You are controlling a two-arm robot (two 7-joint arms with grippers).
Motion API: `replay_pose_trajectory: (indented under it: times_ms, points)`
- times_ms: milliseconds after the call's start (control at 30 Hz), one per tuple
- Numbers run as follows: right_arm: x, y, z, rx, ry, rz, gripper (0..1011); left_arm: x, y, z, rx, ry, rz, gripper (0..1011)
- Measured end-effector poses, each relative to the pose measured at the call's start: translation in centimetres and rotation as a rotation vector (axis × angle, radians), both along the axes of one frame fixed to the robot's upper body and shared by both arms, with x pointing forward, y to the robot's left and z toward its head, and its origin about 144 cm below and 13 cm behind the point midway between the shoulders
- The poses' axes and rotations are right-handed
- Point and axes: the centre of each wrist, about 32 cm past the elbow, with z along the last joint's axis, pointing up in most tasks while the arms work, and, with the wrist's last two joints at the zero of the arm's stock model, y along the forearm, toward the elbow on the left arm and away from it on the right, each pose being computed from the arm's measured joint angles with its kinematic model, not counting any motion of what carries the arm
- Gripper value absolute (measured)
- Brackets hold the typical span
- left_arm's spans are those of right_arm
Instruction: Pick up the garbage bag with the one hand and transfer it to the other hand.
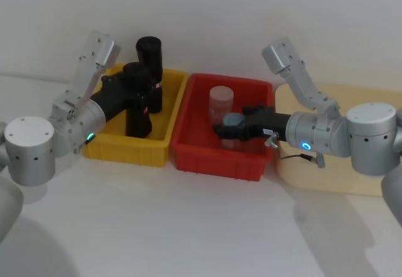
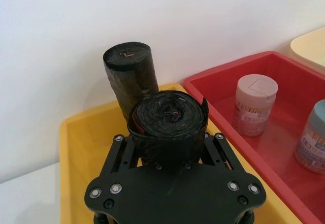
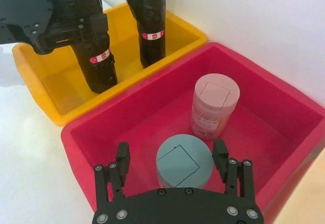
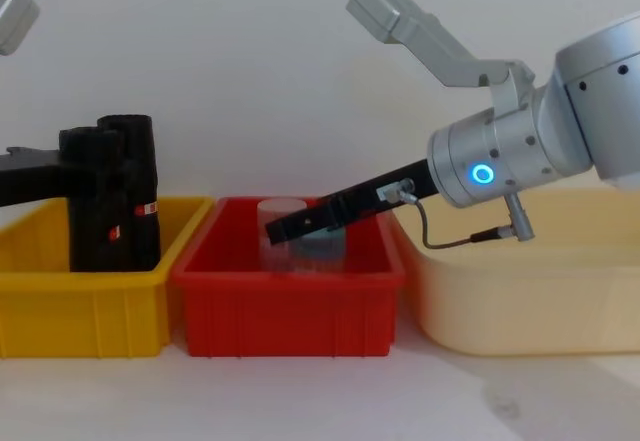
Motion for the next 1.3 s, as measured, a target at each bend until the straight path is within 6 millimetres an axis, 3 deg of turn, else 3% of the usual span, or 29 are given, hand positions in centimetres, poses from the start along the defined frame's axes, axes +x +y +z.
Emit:
replay_pose_trajectory:
  times_ms: [833, 1300]
  points:
    - [0.5, -0.3, -1.0, -0.005, -0.01, 0.001, 993, 0.0, 0.0, 0.0, 0.0, 0.0, 0.0, 458]
    - [0.6, -0.4, -1.2, -0.004, -0.015, 0.002, 647, 0.0, 0.0, 0.0, 0.0, 0.0, 0.0, 458]
